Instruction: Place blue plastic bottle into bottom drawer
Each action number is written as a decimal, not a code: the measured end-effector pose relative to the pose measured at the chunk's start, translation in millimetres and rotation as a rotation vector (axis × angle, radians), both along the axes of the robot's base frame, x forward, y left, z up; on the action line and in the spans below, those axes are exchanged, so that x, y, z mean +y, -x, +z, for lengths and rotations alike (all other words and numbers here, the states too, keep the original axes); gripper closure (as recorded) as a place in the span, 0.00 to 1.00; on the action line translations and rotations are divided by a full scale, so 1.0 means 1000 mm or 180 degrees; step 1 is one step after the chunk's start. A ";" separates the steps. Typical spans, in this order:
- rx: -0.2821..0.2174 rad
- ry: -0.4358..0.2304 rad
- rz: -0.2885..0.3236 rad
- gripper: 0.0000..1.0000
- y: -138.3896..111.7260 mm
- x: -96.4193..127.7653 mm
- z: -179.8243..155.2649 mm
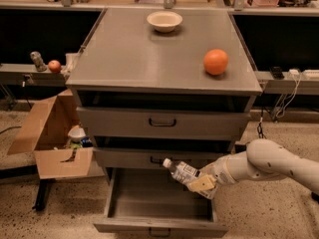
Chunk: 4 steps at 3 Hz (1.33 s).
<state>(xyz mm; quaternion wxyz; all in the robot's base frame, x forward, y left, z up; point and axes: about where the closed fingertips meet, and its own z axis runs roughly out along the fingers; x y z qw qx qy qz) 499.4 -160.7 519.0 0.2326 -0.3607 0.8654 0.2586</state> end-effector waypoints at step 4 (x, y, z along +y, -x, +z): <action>-0.0122 -0.0300 -0.0329 1.00 -0.021 -0.045 -0.153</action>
Offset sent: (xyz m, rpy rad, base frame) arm 0.0158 -0.0496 -0.1381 0.0420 -0.0910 -0.0815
